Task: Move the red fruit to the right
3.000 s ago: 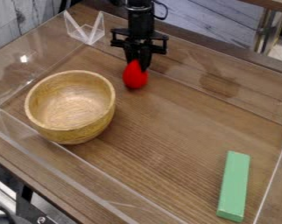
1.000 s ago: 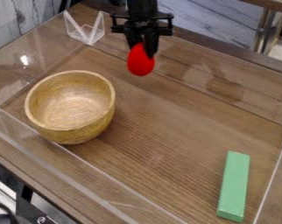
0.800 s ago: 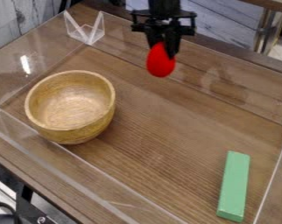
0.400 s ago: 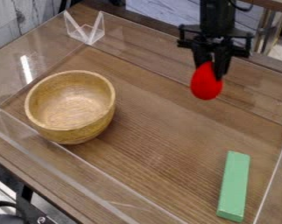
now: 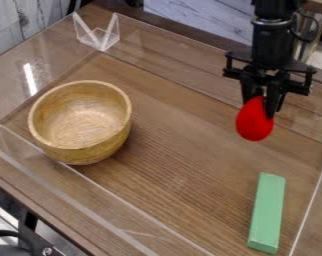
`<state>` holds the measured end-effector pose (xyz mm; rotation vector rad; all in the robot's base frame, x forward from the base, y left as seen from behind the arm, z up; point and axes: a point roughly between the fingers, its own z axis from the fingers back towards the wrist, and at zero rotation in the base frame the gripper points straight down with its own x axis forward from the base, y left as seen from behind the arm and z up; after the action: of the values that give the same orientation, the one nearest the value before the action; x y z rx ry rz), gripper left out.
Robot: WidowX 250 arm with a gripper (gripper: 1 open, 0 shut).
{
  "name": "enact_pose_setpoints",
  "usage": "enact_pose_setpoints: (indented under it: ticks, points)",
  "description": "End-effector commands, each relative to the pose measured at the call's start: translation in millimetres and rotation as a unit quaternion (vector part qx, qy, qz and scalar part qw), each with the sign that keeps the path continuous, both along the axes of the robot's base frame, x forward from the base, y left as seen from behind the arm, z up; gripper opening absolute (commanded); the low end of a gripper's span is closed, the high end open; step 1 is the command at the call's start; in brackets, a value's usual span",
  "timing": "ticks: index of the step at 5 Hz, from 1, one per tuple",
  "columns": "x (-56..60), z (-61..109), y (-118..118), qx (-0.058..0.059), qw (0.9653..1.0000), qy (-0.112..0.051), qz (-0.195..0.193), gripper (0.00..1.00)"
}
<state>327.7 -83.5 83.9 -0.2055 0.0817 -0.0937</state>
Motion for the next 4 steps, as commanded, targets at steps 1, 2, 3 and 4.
enact_pose_setpoints:
  ticks: [1, 2, 3, 4]
  points:
    - [8.5, 6.5, 16, -0.003, 0.9989, -0.026, 0.038, 0.00]
    - [13.7, -2.4, 32, -0.002, 0.9971, -0.026, 0.071, 0.00]
    - [15.8, -23.2, 28, 0.000, 0.9958, -0.032, 0.086, 0.00]
    - [18.8, -47.9, 19, 0.003, 0.9948, -0.043, 0.092, 0.00]
